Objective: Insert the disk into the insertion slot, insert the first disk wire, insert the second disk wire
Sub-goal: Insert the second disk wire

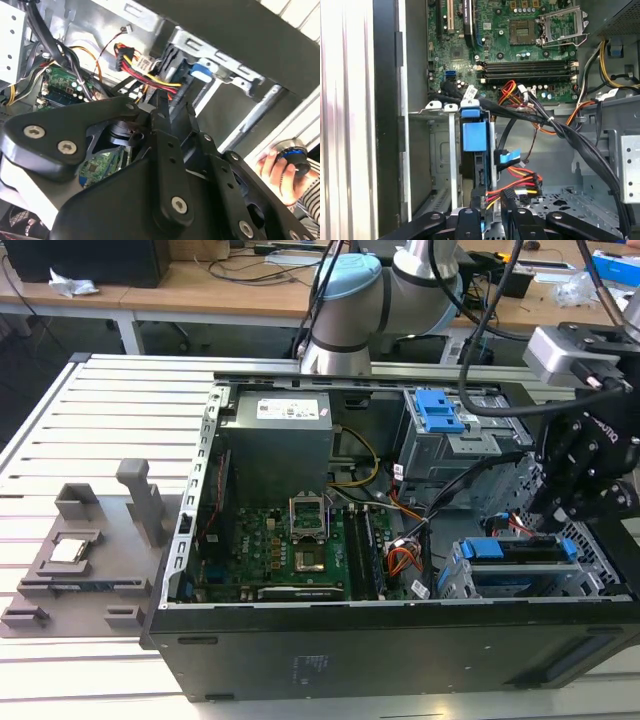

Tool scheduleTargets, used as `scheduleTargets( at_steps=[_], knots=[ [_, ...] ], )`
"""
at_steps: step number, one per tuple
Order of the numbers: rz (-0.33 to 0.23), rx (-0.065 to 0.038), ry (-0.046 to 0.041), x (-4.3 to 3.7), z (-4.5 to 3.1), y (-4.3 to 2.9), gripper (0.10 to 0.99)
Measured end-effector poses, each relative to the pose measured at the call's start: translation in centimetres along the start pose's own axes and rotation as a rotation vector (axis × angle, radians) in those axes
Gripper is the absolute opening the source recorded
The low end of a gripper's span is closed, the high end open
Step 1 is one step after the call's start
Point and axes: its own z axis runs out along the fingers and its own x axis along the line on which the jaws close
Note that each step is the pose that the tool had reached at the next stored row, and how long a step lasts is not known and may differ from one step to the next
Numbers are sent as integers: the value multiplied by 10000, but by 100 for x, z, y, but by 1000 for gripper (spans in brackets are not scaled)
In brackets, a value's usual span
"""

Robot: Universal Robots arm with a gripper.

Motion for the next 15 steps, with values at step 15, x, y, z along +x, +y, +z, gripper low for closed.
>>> scheduleTargets(
  at_steps=[15],
  knots=[
    [-306, 55, 745, -140, 157, 380, 302]
  ],
)
